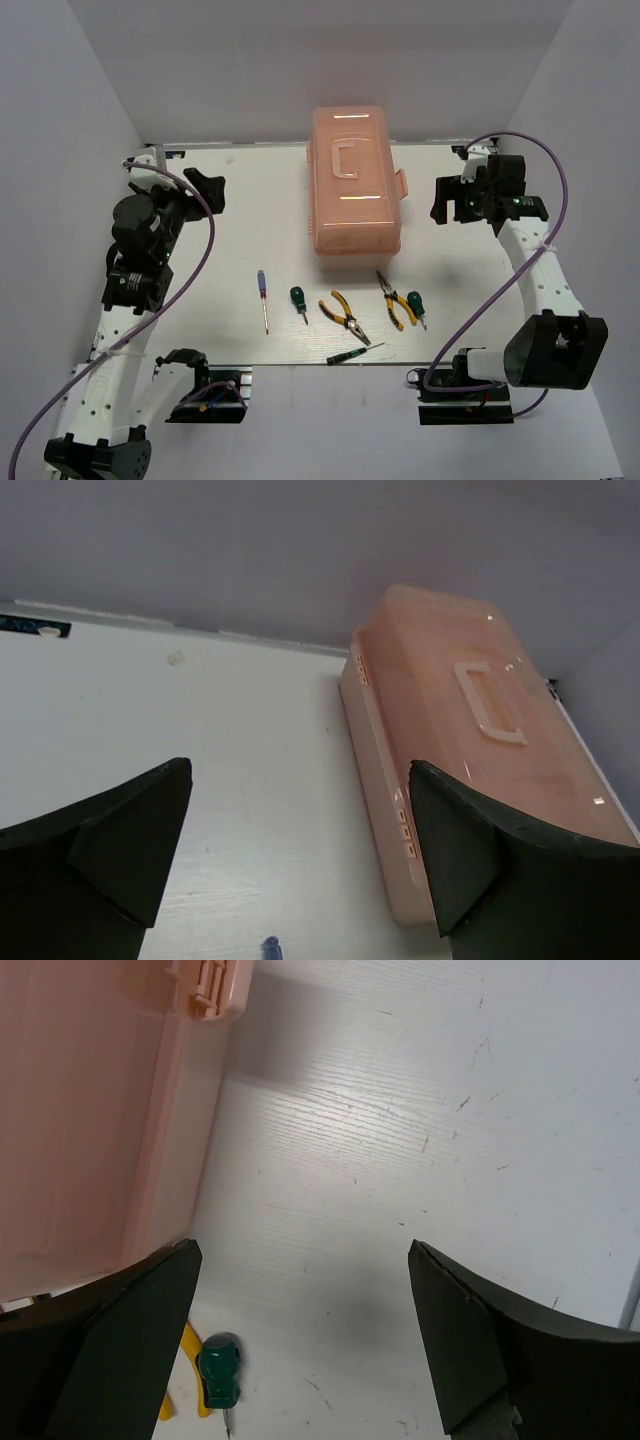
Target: Sort the tools into containers
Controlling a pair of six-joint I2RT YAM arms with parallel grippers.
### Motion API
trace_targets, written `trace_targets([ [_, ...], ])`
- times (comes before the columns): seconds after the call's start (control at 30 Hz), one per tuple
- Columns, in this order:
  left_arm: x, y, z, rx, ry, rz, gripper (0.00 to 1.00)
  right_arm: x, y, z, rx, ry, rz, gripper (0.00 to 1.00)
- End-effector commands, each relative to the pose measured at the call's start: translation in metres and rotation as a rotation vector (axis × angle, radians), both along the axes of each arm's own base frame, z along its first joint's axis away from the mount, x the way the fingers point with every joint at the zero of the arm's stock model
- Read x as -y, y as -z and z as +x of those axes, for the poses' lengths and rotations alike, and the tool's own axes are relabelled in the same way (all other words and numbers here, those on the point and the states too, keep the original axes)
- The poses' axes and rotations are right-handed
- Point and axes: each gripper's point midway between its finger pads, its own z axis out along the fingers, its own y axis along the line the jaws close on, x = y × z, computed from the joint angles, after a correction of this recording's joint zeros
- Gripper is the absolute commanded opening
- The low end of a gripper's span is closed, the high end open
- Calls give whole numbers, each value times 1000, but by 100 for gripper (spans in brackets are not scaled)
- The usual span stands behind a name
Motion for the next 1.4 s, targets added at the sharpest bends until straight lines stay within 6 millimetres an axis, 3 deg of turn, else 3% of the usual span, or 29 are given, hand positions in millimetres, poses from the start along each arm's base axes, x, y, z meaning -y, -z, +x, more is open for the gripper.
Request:
trace_targets([
  [0.0,17,51,5,-184,75,-38,100,0,-11,-2,13,8,12,90],
  [0.17,31,75,8,-294,147,-39,100,-1,-16,-11,12,-22,0,90],
  [0.33,44,93,9,-357,216,-57,100,-3,-3,-32,-42,-132,-57,90],
  [0.43,48,96,11,-360,237,-61,73,-5,-4,-36,-9,-257,-113,90],
  [0.47,50,104,10,-382,250,-63,48,-5,-6,-37,1,-243,-105,90],
  [0.5,50,105,13,-381,250,-63,31,-13,-10,-37,16,-264,-64,70],
  [0.53,53,108,14,-390,262,-65,15,-15,-20,-32,54,-271,-51,39],
  [0.57,53,106,17,-390,262,-65,4,-20,-28,-29,69,-252,-9,0],
  [0.6,55,105,21,-394,273,-57,0,-24,-35,-26,94,-257,13,0],
  [0.63,57,109,22,-405,283,-59,0,-27,-53,-15,156,-265,18,0],
  [0.7,59,105,25,-400,297,-52,0,-42,-71,-11,179,-303,95,0],
  [0.73,59,106,29,-398,297,-52,0,-48,-74,-1,167,-318,124,0],
  [0.77,59,106,29,-396,299,-44,0,-55,-93,4,184,-326,174,0],
  [0.8,60,104,29,-387,308,-45,6,-63,-90,8,137,-340,239,4],
  [0.83,61,107,31,-398,308,-45,21,-85,-110,16,148,-388,273,28],
  [0.87,61,105,32,-390,306,-54,40,-94,-115,20,141,-406,309,33],
  [0.9,63,108,33,-400,316,-56,71,-105,-114,23,107,-414,364,37],
  [0.93,63,107,34,-391,317,-56,81,-119,-130,28,130,-436,384,53],
  [0.97,66,109,33,-395,327,-70,87,-138,-119,35,92,-467,394,60],
  [1.0,67,108,32,-396,339,-72,91,-148,-120,36,83,-484,399,64],
  [1.03,68,110,35,-396,339,-72,94,-167,-138,33,113,-527,396,66],
  [1.07,70,112,34,-399,346,-83,94,-187,-121,37,53,-538,408,70],
  [1.13,72,116,35,-413,359,-86,95,-205,-126,45,47,-488,413,72],
  [1.17,78,118,36,-421,380,-98,95,-222,-111,46,5,-491,411,75],
  [1.27,84,124,39,-435,406,-124,95,-233,-107,65,20,-423,409,82],
  [1.37,92,127,39,-421,448,-155,95,-249,-110,78,61,-375,384,82],
])
